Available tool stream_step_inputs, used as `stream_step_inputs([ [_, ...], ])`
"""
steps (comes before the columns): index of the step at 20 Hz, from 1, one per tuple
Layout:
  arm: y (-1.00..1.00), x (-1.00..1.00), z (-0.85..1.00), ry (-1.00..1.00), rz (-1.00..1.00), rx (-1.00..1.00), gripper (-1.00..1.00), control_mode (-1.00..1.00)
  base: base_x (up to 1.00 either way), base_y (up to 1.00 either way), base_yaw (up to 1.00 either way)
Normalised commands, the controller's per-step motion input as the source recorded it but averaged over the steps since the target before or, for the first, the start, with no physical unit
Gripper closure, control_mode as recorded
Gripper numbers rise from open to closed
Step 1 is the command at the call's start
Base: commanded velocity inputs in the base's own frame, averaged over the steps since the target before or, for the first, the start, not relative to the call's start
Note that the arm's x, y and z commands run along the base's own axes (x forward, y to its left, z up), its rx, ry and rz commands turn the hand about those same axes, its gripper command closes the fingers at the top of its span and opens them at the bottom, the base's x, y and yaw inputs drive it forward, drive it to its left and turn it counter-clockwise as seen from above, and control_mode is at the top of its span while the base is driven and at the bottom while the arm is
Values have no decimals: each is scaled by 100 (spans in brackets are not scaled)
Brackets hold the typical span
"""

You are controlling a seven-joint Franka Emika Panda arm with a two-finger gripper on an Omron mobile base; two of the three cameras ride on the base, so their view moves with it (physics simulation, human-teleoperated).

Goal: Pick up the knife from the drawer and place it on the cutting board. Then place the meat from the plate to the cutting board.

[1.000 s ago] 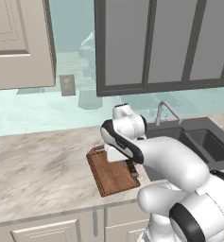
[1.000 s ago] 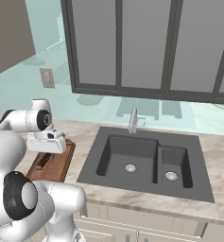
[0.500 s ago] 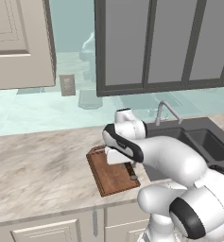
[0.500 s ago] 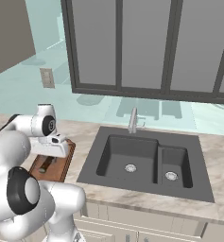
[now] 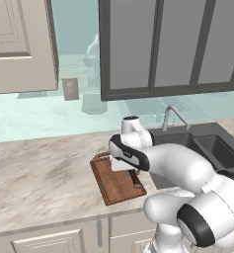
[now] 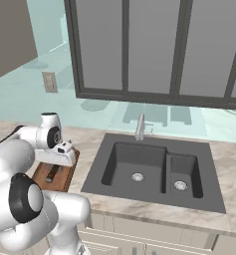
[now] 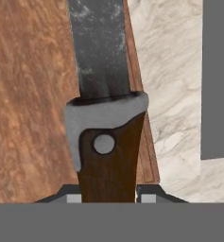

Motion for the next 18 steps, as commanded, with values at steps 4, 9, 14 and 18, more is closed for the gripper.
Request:
stream_step_inputs([
  [4,1,24,-19,0,0,0,100,-100,0,0,0],
  [9,1,4,-22,11,0,0,100,-100,0,0,0],
  [14,5,0,-20,13,0,0,100,-100,0,0,0],
  [18,8,4,-22,6,0,0,100,-100,0,0,0],
])
